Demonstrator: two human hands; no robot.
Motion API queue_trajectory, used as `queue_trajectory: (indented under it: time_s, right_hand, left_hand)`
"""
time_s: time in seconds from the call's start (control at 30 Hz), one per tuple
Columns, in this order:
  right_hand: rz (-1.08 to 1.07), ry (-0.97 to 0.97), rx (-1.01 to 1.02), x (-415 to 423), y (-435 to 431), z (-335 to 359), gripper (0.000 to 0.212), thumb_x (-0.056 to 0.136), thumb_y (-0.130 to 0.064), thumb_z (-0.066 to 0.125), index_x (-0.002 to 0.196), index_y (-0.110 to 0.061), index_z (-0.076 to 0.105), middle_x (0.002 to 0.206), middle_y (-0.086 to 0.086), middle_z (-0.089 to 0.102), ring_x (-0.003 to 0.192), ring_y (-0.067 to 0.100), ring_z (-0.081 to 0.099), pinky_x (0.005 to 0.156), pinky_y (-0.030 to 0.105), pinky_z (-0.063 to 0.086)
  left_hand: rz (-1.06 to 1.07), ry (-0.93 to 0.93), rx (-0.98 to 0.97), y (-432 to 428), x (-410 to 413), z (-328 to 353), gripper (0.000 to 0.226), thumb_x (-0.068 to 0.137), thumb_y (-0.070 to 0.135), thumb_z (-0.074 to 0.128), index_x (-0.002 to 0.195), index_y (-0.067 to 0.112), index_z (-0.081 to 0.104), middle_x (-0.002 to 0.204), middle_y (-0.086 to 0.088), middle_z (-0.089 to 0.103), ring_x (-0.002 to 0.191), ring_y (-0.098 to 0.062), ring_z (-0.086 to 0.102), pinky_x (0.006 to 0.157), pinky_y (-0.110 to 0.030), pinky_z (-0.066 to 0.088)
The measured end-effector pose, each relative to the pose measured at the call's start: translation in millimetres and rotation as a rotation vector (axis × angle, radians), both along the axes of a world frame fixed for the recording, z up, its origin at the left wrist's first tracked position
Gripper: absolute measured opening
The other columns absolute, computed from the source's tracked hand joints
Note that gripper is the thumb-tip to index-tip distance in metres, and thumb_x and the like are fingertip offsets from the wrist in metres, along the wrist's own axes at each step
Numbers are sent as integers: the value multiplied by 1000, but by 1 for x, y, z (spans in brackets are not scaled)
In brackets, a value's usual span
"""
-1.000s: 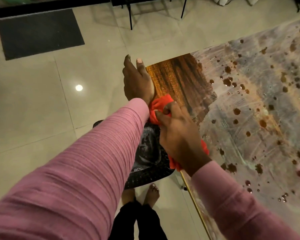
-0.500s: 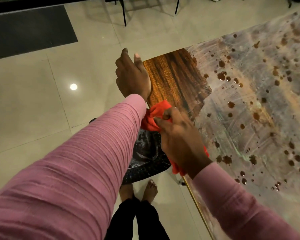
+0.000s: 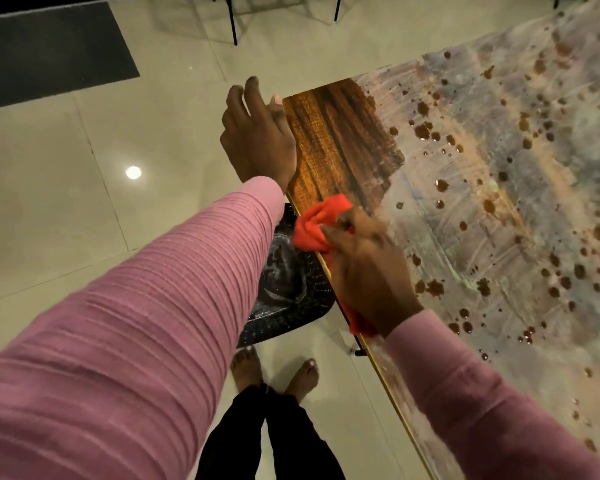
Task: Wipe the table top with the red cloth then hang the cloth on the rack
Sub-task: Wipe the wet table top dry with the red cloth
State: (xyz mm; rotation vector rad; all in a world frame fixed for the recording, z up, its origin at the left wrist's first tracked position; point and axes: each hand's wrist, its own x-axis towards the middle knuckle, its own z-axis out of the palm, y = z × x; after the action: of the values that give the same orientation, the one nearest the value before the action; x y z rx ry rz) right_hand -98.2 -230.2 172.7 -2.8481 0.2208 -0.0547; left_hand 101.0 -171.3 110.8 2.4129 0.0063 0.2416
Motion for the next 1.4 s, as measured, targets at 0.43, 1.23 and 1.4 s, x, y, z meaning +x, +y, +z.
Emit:
queue_trajectory:
  time_s: [0.43, 1.23, 1.4]
  right_hand:
    - [-5, -4, 21, -47, 2, -3, 31, 81, -20, 52, 105, -21, 70, 107, 6, 62, 84, 31, 57, 65, 37, 52]
    - [14, 27, 24, -105, -10, -9, 26, 81, -20, 53, 102, -22, 67, 110, 1, 52, 86, 22, 51, 66, 32, 50]
    - [-2, -10, 2, -115, -40, -6, 34, 84, -31, 41, 100, -26, 70, 103, 1, 57, 80, 21, 57, 61, 24, 40]
  left_hand:
    - [-108, -16, 113, -5, -78, 6, 48, 100, 37, 26, 143, 16, 36, 152, -16, 27, 139, -30, 26, 110, -44, 26]
    - [68, -43, 145, -13, -140, 0, 49, 99, 38, 24, 143, 19, 34, 152, -13, 27, 139, -29, 26, 111, -44, 25]
    - [17, -39, 178, -11, -156, 1, 50, 99, 39, 24, 144, 19, 31, 153, -14, 25, 140, -30, 24, 112, -45, 23]
